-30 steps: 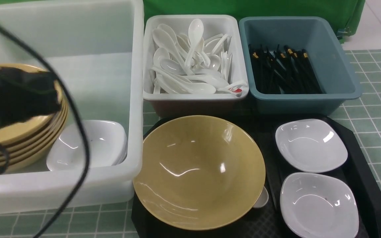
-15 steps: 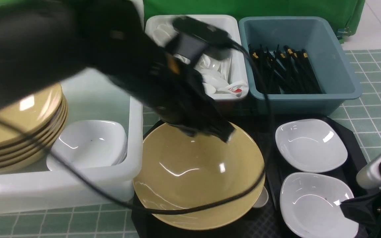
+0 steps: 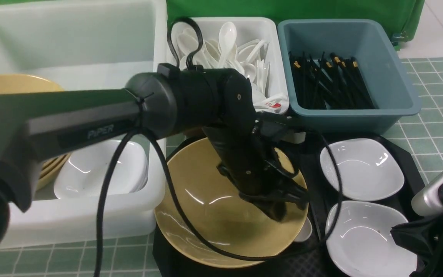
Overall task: On blue table put chopsticks spoon bowls plates into blue grey white boxes.
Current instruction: 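Grasp the large bowl on the tray by its rim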
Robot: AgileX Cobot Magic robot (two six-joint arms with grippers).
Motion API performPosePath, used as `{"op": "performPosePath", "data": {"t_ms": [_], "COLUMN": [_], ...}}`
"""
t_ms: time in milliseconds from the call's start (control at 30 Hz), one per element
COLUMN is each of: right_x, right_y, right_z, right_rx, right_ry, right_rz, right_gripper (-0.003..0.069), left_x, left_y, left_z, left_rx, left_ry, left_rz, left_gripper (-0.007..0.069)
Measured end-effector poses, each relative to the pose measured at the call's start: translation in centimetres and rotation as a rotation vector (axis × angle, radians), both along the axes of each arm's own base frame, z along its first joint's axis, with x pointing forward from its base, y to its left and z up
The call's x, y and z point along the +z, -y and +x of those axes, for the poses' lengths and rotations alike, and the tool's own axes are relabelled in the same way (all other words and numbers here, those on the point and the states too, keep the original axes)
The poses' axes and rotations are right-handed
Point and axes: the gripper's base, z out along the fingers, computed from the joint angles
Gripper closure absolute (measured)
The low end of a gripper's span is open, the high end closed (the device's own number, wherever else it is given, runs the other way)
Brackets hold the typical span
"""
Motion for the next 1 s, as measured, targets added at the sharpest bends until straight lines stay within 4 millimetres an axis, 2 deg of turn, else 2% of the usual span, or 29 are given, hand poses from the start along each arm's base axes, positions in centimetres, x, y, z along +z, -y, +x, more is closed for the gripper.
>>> {"op": "performPosePath", "data": {"t_ms": [233, 467, 633, 667, 800, 900, 1000], "right_x": [0.0, 0.0, 0.0, 0.0, 0.0, 0.1, 0.1], "right_y": [0.0, 0.0, 0.0, 0.0, 0.0, 0.0, 0.0], "right_z": [0.0, 0.0, 0.0, 0.0, 0.1, 0.1, 0.1], "right_rx": [-0.003, -0.003, -0.003, -0.003, -0.005, -0.008, -0.009], "right_ry": [-0.002, -0.003, -0.004, -0.004, 0.002, 0.009, 0.01], "right_rz": [0.006, 0.007, 0.007, 0.007, 0.008, 0.009, 0.009], "right_gripper": [0.0622, 0.0619, 0.0615, 0.0615, 0.0612, 0.0612, 0.0612], "left_x": [1.5, 3.4, 7.7, 7.6, 11.0, 11.2, 10.4], "left_y": [2.2, 2.5, 0.2, 0.1, -2.2, -2.9, -3.6], "left_z": [-0.5, -0.4, 0.8, 0.9, 1.7, 2.2, 3.0], "left_rx": [-0.046, -0.12, -0.162, -0.166, -0.131, -0.119, -0.131], "left_ry": [-0.045, -0.024, 0.141, 0.149, 0.341, 0.403, 0.454], "left_rz": [-0.299, -0.385, -0.257, -0.244, -0.038, 0.047, 0.152], "left_gripper": [0.062, 0.0589, 0.0525, 0.0523, 0.0487, 0.0466, 0.0411]}}
